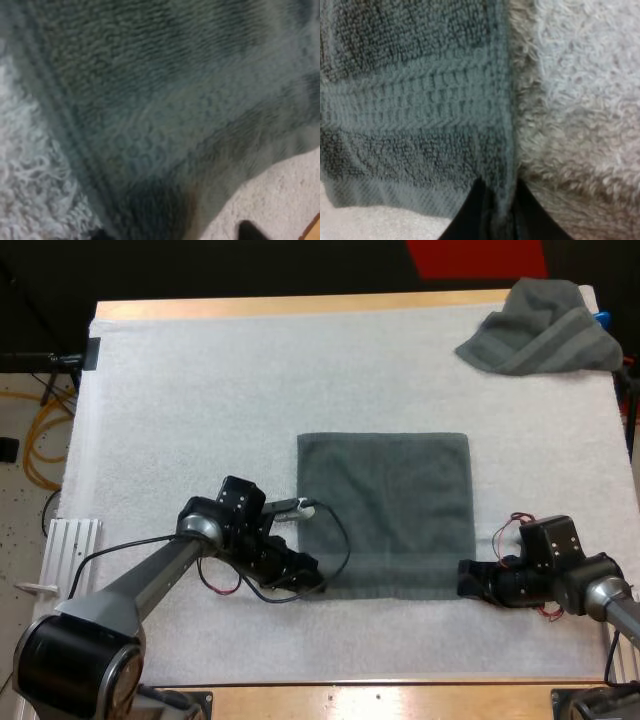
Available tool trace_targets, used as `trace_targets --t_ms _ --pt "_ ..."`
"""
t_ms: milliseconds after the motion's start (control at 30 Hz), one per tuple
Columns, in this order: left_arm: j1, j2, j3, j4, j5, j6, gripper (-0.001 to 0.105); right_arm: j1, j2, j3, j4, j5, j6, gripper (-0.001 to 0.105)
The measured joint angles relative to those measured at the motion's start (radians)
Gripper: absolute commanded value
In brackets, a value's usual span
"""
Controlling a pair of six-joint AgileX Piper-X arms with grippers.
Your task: Pick towel from pile fold and stack
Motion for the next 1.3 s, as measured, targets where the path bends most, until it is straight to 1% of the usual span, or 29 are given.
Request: trace_targets --t_ms 133,167,267,400,467,600,733,833,933,1000,1067,1133,1300 --pt "0.000 0.005 0.000 0.000 0.000 0.006 0.006 0.000 -0.004 0.000 -0.002 -0.009 -0.008 0.000" --pt "0.000 0.005 0.001 0.000 0.000 0.014 0.001 0.000 -0.010 0.000 0.000 -0.009 -0.014 0.000" --pt "0.000 0.005 0.001 0.005 -0.001 0.036 0.000 0.000 -0.046 0.002 0.007 -0.008 -0.025 0.000" --pt "-0.028 -0.047 0.001 0.067 -0.007 0.085 0.000 0.000 -0.135 0.002 0.040 -0.003 -0.028 0.000" --pt "-0.051 -0.101 0.001 0.112 -0.007 0.103 0.000 0.000 -0.194 -0.002 0.091 -0.003 -0.028 0.000" --pt "-0.100 -0.216 0.001 0.196 -0.011 0.109 0.000 0.000 -0.309 -0.033 0.231 -0.003 -0.028 0.000" --pt "-0.119 -0.306 0.003 0.289 -0.026 0.109 0.000 0.000 -0.412 -0.079 0.353 -0.003 -0.028 0.000" --pt "-0.119 -0.347 0.020 0.288 -0.026 0.107 0.000 0.000 -0.459 -0.102 0.385 -0.001 -0.021 0.000" --pt "-0.115 -0.347 0.050 0.228 -0.030 0.047 0.000 0.000 -0.458 -0.104 0.367 -0.001 0.013 0.000" --pt "-0.106 -0.330 0.075 0.149 -0.029 -0.026 0.000 0.000 -0.435 -0.104 0.331 0.002 0.026 0.000" --pt "-0.087 -0.298 0.096 0.067 -0.029 -0.085 0.000 0.000 -0.393 -0.104 0.266 0.002 0.056 0.000" --pt "-0.063 -0.254 0.103 -0.016 -0.007 -0.136 0.000 0.000 -0.344 -0.104 0.196 0.002 0.098 0.000" --pt "0.012 -0.160 0.103 -0.255 0.073 -0.260 0.000 0.000 -0.191 -0.104 -0.033 -0.003 0.214 0.000"
